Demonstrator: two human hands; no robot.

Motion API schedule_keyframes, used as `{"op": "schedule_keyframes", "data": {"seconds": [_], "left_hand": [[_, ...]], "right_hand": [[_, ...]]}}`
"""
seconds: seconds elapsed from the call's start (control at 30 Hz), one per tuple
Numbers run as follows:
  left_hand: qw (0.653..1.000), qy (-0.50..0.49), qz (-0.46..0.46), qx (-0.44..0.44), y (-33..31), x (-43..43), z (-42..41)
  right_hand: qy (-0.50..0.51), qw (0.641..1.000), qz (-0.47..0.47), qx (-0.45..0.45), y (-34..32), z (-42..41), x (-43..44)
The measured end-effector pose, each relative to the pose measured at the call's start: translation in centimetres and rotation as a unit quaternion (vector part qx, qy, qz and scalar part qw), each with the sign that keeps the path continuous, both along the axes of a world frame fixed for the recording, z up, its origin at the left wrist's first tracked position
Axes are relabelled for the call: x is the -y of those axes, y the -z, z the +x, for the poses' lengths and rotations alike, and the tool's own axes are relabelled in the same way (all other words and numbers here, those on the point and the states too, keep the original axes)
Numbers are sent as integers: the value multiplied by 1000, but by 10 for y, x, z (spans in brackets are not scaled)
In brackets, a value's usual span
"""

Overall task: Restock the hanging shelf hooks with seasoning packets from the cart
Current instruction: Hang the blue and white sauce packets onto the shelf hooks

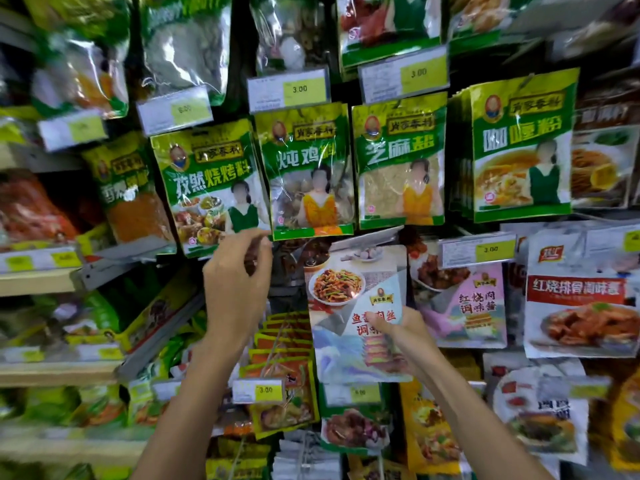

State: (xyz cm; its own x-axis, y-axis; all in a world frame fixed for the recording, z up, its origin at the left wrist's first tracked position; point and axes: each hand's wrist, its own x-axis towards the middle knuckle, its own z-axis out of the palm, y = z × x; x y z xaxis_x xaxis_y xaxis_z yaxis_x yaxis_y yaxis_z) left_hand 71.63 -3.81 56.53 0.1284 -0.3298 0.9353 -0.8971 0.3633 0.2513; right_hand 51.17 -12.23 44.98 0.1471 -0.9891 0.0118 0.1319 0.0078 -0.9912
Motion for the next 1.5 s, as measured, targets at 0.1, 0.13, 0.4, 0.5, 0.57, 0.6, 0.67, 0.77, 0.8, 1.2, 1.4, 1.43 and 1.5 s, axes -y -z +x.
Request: {"op": "schedule_keyframes", "data": {"seconds": [0.1, 0.13, 0.4, 0.5, 0.57, 0.6, 0.67, 0.77, 0.8, 1.2, 1.4, 1.43, 1.5], "left_hand": [[996, -11, -61, 66, -34, 9, -5], [993, -16, -80, 88, -44, 15, -8], [958, -99, -139, 231, -103, 72, -30], [950, -139, -135, 247, -114, 90, -27], [952, -153, -116, 239, -121, 99, -23], [954, -157, -107, 234, -124, 103, -21], [952, -165, -109, 233, -130, 109, -18], [948, -177, -114, 237, -135, 113, -17], [948, -178, -112, 237, -135, 113, -17], [953, -154, -111, 237, -142, 104, -20], [952, -136, -95, 256, -146, 100, -17], [952, -135, -93, 258, -146, 100, -17], [951, -137, -93, 259, -146, 100, -17]], "right_hand": [[19, 1000, -8, 13, 4, -1, 7], [23, 1000, -14, 12, 6, -1, 9], [26, 998, -47, 26, 11, -8, 14], [21, 998, -46, 33, 13, -13, 13], [8, 999, -42, 25, 13, -17, 12], [1, 999, -41, 24, 14, -18, 12], [-7, 999, -36, 24, 14, -19, 12], [-17, 1000, -17, 20, 14, -20, 14], [-17, 1000, -12, 14, 15, -20, 16], [41, 999, 21, -29, 6, -8, 46], [102, 993, 13, -60, -1, 2, 61], [112, 991, 15, -67, -1, 3, 63], [134, 988, 7, -78, -1, 5, 67]]}}
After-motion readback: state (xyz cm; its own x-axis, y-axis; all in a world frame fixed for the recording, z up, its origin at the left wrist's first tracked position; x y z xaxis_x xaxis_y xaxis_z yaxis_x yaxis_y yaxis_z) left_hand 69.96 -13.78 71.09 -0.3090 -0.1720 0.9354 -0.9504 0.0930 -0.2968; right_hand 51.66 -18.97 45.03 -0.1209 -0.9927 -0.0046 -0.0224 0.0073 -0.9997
